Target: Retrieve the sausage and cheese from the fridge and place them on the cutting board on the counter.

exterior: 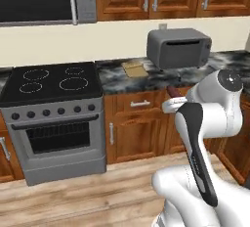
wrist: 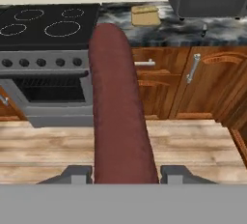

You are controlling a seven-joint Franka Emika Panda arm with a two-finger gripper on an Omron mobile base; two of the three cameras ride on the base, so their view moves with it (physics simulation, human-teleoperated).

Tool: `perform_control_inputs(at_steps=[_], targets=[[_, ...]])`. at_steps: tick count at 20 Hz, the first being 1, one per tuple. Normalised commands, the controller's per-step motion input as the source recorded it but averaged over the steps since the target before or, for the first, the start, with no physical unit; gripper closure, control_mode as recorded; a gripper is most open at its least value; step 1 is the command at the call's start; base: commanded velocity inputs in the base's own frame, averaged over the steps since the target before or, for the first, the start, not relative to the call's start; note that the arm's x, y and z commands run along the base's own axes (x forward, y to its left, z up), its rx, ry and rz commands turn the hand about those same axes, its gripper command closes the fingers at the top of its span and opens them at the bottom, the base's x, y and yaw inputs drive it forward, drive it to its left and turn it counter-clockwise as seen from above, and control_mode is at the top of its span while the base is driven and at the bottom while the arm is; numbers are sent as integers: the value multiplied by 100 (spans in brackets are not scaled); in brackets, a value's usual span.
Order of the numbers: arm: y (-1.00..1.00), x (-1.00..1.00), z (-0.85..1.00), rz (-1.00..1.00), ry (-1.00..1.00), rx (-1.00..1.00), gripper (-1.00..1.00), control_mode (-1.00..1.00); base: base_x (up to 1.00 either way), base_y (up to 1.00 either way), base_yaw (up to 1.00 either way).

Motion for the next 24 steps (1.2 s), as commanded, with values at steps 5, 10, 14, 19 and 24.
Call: perform_control_inputs(at_steps=[5, 10, 14, 19, 24], targets=[[0, 0, 0, 0, 0, 0, 100, 100, 67, -10, 40], [0, 0, 0, 0, 0, 0, 100, 100, 86, -10, 18], [0, 0, 0, 0, 0, 0, 100, 100, 88, -19, 6], [0, 0, 0, 0, 0, 0, 100, 100, 76, -33, 0], [0, 0, 0, 0, 0, 0, 100, 100, 58, -31, -12]])
